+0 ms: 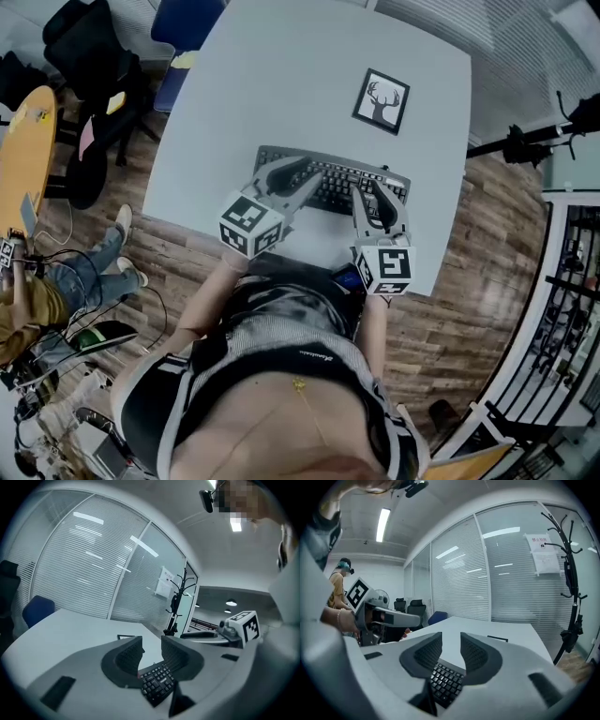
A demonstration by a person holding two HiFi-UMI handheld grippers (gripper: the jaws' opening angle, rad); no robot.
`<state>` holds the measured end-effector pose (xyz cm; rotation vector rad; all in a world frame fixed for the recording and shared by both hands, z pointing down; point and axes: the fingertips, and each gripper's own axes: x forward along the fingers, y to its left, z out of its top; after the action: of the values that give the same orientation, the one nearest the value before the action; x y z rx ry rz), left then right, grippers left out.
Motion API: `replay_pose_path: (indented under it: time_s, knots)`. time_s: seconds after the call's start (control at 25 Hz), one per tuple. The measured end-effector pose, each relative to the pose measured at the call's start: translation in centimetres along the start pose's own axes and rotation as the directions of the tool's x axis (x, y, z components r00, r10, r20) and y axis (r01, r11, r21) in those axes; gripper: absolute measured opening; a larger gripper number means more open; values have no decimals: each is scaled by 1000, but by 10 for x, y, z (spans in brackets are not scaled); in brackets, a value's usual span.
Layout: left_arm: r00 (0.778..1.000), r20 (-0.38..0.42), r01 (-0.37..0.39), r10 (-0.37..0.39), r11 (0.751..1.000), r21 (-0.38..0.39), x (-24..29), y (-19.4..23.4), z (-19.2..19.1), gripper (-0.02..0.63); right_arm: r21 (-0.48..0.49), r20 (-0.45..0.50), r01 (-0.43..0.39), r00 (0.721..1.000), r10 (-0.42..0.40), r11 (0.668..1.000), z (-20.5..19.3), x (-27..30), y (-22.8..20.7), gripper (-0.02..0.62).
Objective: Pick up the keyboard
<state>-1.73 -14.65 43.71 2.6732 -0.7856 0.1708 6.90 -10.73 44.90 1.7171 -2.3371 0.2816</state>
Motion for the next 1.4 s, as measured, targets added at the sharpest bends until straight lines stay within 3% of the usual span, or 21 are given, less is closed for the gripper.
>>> replay_pose_path:
  time_s: [0.44,0.92,1.4]
  knots:
    - [993,-85,-94,88,993,-65,-17,35,-44,118,39,-118,18,993,-14,999,-50,4,-12,123]
    - [976,-189,-119,106,991,-59,-16,47,-90,118,27,-254,13,967,-6,1000,-106,7,-22,123]
    - [944,-299,-164,142,985,-51,-22,65,-131,118,38,-354,23,935,-9,999,-154,5,-38,120]
